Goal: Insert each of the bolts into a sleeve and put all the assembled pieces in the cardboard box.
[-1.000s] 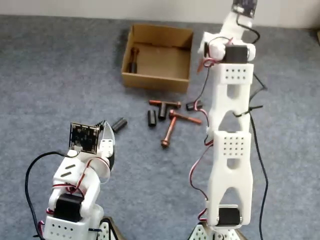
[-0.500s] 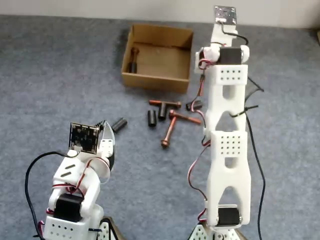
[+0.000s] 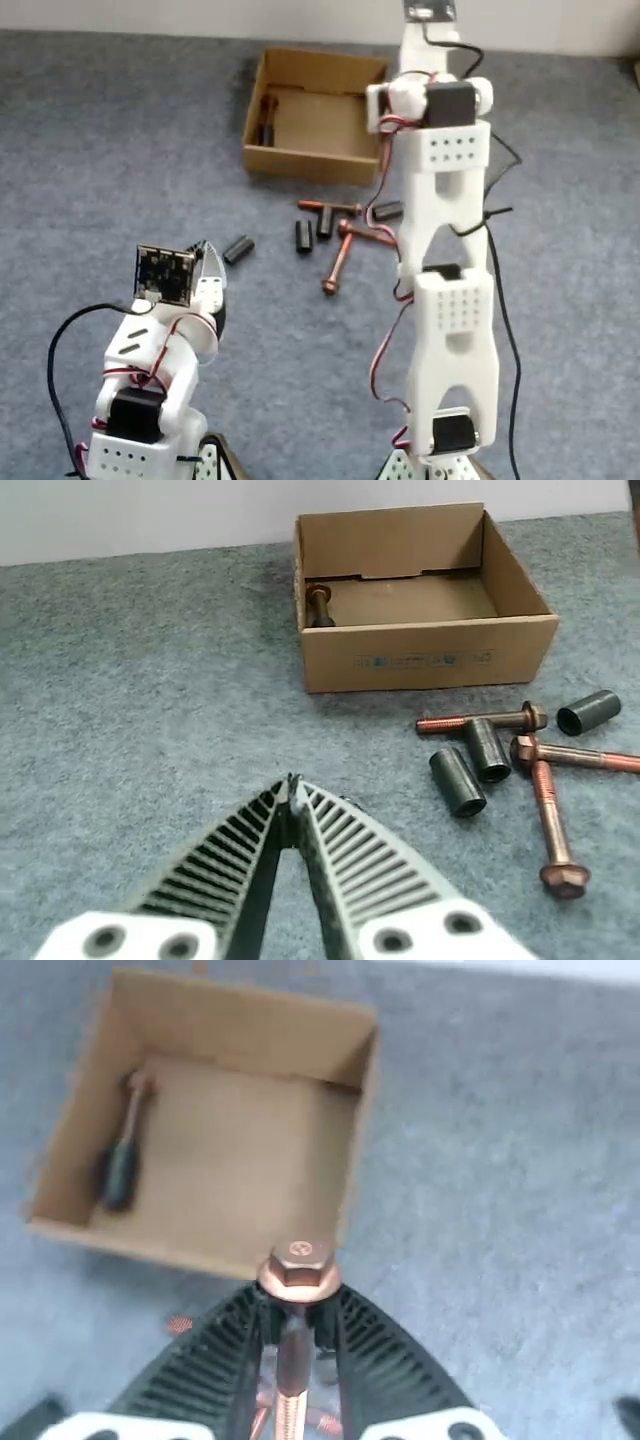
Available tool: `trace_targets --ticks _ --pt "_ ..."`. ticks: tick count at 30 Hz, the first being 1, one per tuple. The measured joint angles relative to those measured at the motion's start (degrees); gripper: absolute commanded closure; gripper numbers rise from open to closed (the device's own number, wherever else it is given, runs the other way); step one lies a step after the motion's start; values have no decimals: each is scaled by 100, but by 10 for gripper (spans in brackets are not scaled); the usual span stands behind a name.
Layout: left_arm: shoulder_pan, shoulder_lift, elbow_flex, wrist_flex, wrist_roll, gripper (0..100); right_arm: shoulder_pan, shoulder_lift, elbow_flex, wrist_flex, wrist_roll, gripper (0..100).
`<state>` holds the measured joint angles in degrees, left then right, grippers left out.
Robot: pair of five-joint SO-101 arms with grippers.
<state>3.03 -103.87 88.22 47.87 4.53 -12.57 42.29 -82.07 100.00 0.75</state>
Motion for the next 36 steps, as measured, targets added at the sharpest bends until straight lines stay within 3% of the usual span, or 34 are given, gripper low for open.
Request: trace_targets --ticks 8,14,19,22,26,36 --pt "-273 0 0 0 0 994 -958 -1925 3411 0 26 994" --pt "-457 0 0 -18 0 994 -1776 -2075 5011 -79 35 994" --pt "-448 0 0 -18 0 994 -2224 -2075 6127 -1037 35 984" --pt "-448 0 0 -18 0 994 -2321 -2075 6848 -1626 35 873" --pt "-448 0 0 -18 0 994 -2400 -2092 7314 -1846 35 723" --pt "-448 0 0 -18 0 994 -2154 -1960 7367 -2453 246 743"
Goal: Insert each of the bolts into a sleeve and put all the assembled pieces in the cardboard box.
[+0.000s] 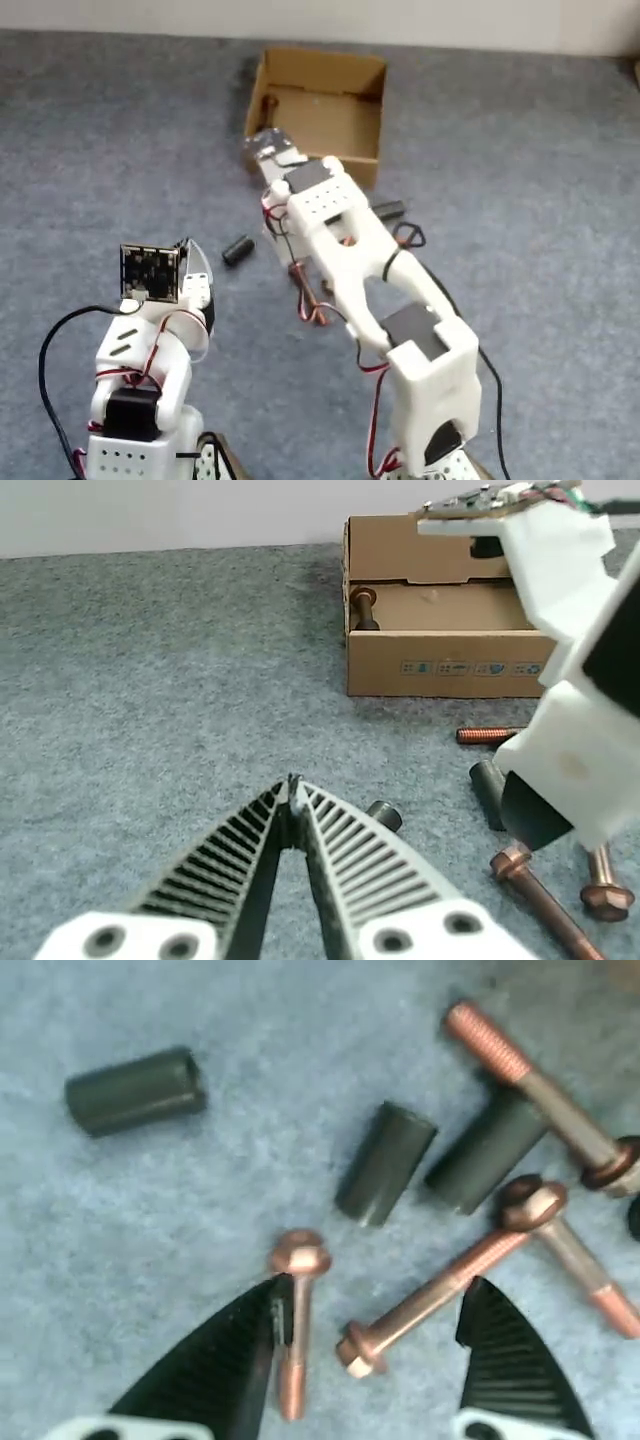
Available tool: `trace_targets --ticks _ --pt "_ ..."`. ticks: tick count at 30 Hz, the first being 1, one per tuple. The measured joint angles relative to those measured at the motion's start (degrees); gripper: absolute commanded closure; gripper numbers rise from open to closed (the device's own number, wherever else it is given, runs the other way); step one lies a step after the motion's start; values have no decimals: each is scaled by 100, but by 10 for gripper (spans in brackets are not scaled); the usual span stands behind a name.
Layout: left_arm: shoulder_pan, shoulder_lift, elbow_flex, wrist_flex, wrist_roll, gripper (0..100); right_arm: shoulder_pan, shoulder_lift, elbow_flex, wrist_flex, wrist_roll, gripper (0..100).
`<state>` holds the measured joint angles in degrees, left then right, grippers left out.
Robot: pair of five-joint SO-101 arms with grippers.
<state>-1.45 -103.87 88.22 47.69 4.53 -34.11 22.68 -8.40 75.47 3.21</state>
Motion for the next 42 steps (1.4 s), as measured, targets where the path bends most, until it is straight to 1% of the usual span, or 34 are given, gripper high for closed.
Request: trace_targets --ticks 5,12,17,22,29,35,40,42 --pt "0 0 0 0 0 994 35 334 -369 -79 9 743" --pt "0 0 0 0 0 994 44 1204 -1222 -62 9 743" --pt "0 0 0 0 0 994 44 1459 -1697 35 9 744" --pt "0 0 0 0 0 994 44 1556 -1864 35 9 809" --pt "0 0 0 0 0 994 53 1433 -1987 431 158 810" --pt "0 0 0 0 0 994 -123 1310 -1987 281 273 813" --pt "0 0 0 0 0 994 -158 1802 -2084 229 281 815" --pt "0 0 0 0 0 994 -158 1996 -2092 185 404 831"
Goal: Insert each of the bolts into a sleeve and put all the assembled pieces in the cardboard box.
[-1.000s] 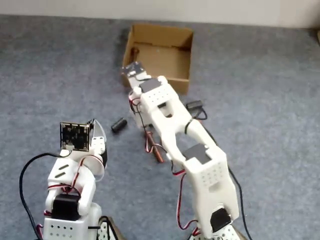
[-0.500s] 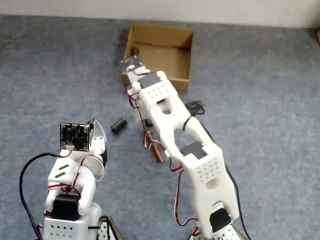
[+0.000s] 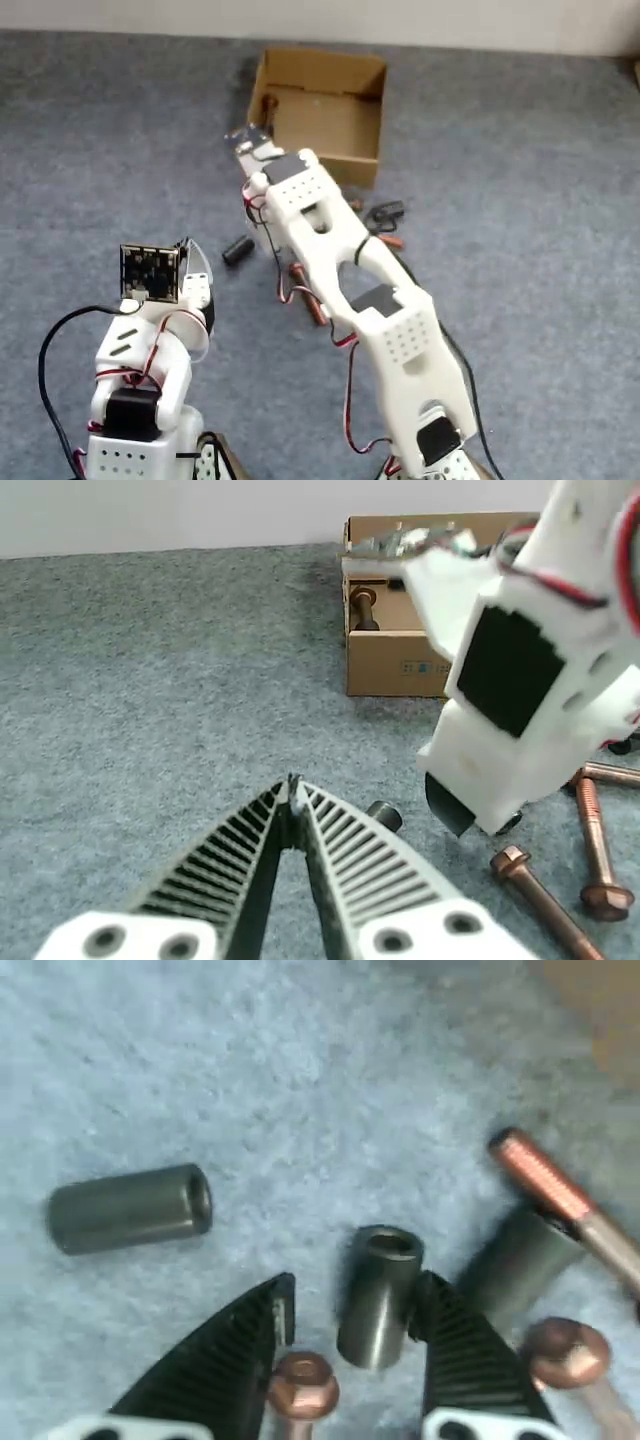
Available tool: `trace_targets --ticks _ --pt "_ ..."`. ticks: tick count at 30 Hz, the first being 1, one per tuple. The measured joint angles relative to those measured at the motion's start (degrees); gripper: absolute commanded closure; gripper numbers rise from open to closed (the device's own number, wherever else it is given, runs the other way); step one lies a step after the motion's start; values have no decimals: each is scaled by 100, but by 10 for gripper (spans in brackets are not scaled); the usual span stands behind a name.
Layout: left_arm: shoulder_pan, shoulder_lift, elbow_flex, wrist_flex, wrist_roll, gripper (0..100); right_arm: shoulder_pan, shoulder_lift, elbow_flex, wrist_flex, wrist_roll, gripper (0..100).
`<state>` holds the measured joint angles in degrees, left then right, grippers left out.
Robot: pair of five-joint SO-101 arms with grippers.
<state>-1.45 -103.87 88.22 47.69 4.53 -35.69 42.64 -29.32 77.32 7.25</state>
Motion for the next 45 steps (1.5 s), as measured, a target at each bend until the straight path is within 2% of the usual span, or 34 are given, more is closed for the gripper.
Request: trace_targets --ticks 6,13,21,24,36,41,45 --pt "0 0 0 0 0 994 167 141 -62 -26 211 984" --pt "0 0 0 0 0 994 448 167 -167 290 290 992" --pt "0 0 0 0 0 994 457 -510 -1020 2022 396 992" --pt "0 0 0 0 0 994 484 -1178 -1055 2207 396 992" --pt "0 0 0 0 0 994 475 -4563 1987 2242 396 992" --pt "0 0 0 0 0 994 475 -5811 3165 2127 -308 992" --pt "0 0 -114 0 0 992 527 -6699 4255 1451 -870 992"
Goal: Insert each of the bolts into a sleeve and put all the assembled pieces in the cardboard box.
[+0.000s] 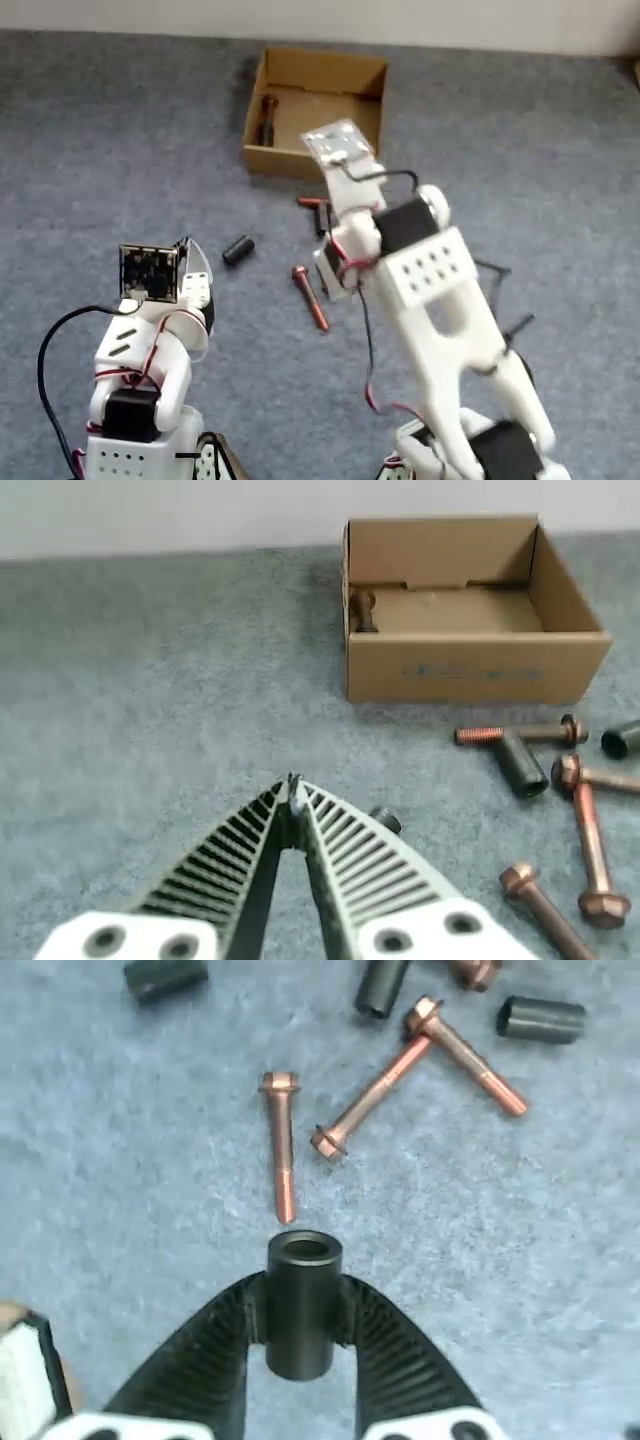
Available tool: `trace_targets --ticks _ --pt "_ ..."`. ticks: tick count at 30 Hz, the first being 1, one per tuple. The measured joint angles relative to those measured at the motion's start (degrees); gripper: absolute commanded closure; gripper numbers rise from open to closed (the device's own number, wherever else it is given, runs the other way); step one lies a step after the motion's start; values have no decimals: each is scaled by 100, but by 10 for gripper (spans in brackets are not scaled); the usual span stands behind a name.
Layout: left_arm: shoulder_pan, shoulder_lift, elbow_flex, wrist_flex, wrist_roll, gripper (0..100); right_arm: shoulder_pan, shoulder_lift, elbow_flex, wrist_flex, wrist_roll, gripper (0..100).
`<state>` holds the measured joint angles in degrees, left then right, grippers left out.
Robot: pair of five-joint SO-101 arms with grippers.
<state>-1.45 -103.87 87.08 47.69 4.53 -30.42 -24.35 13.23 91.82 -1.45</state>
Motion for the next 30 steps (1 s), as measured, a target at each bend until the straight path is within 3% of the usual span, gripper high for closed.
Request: trace_targets --ticks 7,14,23,27,30 --pt "35 264 -1011 396 -114 969 765 -949 2277 -1837 -545 993" --pt "598 2382 -2374 695 -325 966 1925 -1213 3455 -3288 -765 993" --pt "1793 6154 -4396 1363 -334 925 2611 -1257 3534 -3631 -1037 993" --pt "1881 7833 -5020 1477 -35 818 2611 -1266 3534 -3631 -1037 993" --pt "1864 8853 -5389 1477 448 811 2629 -1266 3534 -3631 -1037 993"
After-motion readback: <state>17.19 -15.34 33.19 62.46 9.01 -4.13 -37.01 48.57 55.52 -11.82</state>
